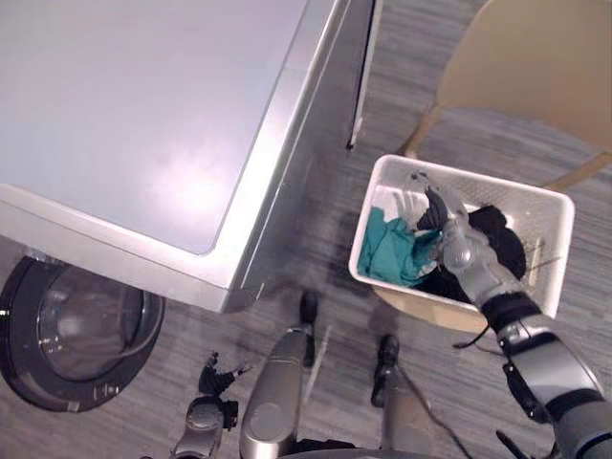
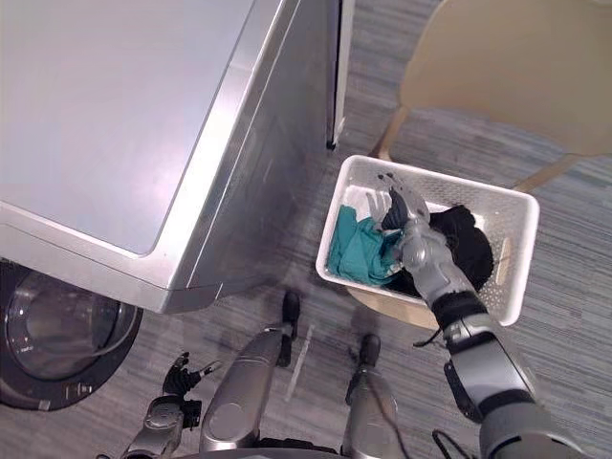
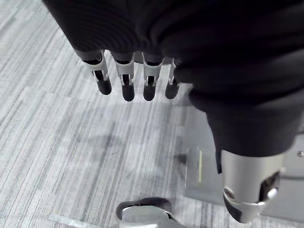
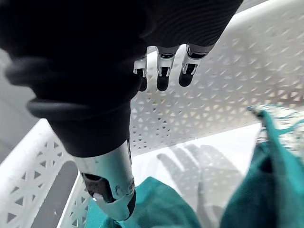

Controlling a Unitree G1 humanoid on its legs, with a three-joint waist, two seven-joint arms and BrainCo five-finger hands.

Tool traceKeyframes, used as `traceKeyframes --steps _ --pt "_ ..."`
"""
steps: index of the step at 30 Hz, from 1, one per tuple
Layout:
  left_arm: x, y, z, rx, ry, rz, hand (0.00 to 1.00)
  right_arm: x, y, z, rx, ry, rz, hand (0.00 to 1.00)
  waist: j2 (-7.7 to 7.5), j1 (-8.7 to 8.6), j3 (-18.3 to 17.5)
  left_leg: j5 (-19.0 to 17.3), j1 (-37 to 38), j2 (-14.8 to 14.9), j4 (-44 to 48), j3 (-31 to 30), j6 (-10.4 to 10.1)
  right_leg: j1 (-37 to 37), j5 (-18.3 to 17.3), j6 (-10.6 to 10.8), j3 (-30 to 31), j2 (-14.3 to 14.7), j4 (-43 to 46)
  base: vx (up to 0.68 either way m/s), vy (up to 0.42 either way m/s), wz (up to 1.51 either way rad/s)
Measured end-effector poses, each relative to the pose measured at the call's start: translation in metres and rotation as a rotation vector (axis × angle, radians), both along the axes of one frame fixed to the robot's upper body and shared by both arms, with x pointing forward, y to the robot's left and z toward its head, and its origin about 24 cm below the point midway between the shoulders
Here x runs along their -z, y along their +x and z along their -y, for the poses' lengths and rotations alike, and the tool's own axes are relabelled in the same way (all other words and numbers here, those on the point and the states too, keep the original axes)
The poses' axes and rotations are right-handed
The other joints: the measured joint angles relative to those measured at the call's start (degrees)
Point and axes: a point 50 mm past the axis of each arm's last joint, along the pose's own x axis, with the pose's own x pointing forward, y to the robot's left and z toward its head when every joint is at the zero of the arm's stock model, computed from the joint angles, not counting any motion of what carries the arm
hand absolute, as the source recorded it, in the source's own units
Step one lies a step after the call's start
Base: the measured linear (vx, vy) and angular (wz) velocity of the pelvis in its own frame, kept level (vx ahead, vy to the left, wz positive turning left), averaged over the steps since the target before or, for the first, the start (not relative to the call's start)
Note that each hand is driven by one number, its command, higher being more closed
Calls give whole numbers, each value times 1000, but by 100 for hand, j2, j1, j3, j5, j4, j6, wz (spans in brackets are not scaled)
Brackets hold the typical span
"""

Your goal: Pick up the laundry basket with both hands and put the clothes into the washing machine.

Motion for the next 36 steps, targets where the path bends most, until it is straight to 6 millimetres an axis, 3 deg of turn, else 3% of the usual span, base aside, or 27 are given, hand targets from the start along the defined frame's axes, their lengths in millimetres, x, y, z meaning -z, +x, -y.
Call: traceKeyframes --steps 6,9,10,15,22,28,32,36 --pt "-7 22 7 1 -18 55 0 20 3 18 102 -68 -154 0 107 328 87 294 -308 -105 -333 -328 -26 -279 75 -66 -271 5 -8 17 14 28" --pt "-11 33 14 -2 -33 82 0 20 6 10 103 -93 -152 0 100 342 147 325 -307 -105 -391 -397 -47 -302 71 -66 -358 9 72 -20 8 14" --pt "-12 36 15 1 -37 91 0 19 7 8 99 -100 -155 100 99 342 147 325 -307 -101 -426 -400 -47 -336 70 -66 -368 8 99 -43 6 3" --pt "-27 66 36 36 -77 169 0 11 14 -9 86 -113 -135 100 103 287 149 581 -243 -92 -767 -459 -137 -462 -60 -114 -426 0 240 -40 -19 4" --pt "-29 72 44 46 -85 179 0 21 12 -31 64 -1 -129 100 89 239 155 830 13 49 -1107 -412 -229 -446 -165 -118 -381 73 342 -21 -56 -5" --pt "-25 69 46 60 -75 153 0 19 7 -21 127 213 -75 100 83 153 159 852 324 131 -1212 -296 -252 -276 -165 -117 -247 127 334 -3 -32 -15" --pt "-24 68 42 58 -62 139 0 2 2 -18 128 369 50 100 58 16 173 981 564 164 -1484 -255 -275 -198 -164 -116 -148 172 321 -9 -16 -9" --pt "-22 65 37 50 -51 119 0 -3 -9 -17 129 537 131 100 19 -8 195 1013 808 225 -1600 -192 -301 -50 -164 -116 -96 207 303 -1 -16 -10"
